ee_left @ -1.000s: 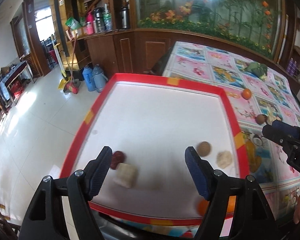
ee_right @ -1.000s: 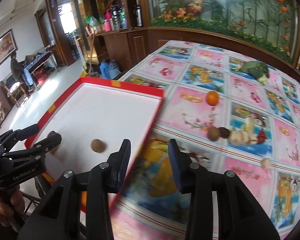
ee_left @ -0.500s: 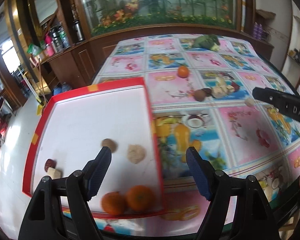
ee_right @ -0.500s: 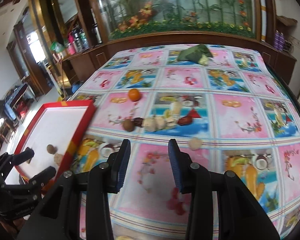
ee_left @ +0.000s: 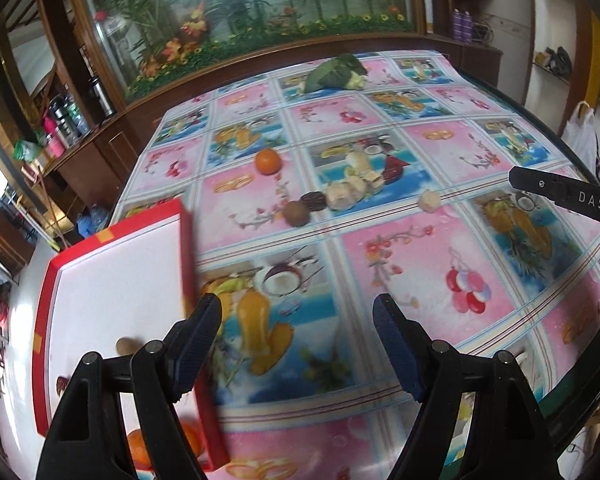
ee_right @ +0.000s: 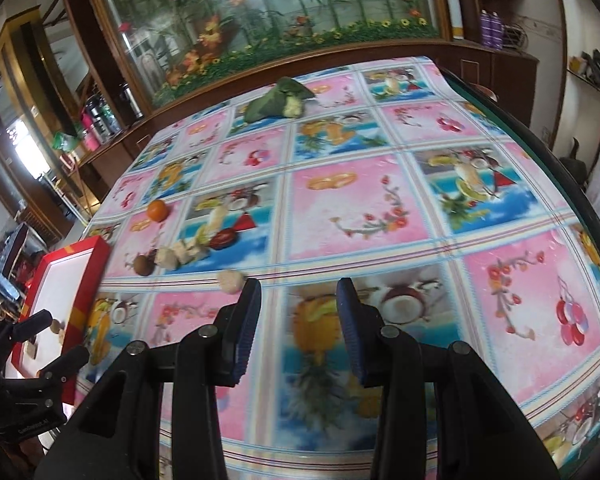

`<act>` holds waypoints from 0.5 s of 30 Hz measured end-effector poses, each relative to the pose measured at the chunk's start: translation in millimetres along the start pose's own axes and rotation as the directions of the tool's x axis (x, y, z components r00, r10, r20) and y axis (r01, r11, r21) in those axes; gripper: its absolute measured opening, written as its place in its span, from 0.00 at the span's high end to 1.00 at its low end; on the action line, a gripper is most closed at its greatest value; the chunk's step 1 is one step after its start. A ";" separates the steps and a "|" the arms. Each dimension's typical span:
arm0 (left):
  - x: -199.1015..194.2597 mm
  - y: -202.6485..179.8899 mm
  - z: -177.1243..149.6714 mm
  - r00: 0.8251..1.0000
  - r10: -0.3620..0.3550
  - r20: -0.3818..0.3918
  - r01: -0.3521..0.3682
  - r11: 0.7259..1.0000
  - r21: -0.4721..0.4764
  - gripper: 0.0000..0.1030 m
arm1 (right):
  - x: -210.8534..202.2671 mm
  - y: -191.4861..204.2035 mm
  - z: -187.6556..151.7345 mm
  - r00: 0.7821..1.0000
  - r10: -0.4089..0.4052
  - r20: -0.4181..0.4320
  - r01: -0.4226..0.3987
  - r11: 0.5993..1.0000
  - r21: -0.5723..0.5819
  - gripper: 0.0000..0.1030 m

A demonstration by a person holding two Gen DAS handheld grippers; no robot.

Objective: Organize fruits
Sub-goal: 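Move both grippers back to the fruits on the tablecloth, then grasp a brown kiwi with the left gripper while the right grasps a beige cookie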

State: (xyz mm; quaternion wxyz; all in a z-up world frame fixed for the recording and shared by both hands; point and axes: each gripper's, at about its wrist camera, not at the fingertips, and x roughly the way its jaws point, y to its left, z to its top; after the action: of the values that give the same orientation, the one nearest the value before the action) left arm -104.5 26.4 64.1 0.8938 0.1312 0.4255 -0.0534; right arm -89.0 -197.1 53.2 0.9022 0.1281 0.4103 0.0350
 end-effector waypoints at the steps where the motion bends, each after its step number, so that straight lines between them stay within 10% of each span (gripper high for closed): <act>1: 2.5 -4.2 2.6 1.000 -0.004 -0.003 0.004 1.000 0.009 0.24 | -0.1 -5.5 0.2 1.000 -0.005 -0.001 0.005 1.000 0.008 0.60; 15: 41.7 7.7 14.0 0.997 0.009 -0.073 -0.010 1.000 -0.014 0.24 | 20.7 -9.8 0.7 0.995 0.069 -0.066 -0.071 0.997 -0.029 0.60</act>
State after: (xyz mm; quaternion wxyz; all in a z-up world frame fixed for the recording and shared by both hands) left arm -66.1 30.5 41.7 0.8789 0.1287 0.4574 -0.0414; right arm -75.2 -203.3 36.0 0.8885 0.1270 0.4341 0.0775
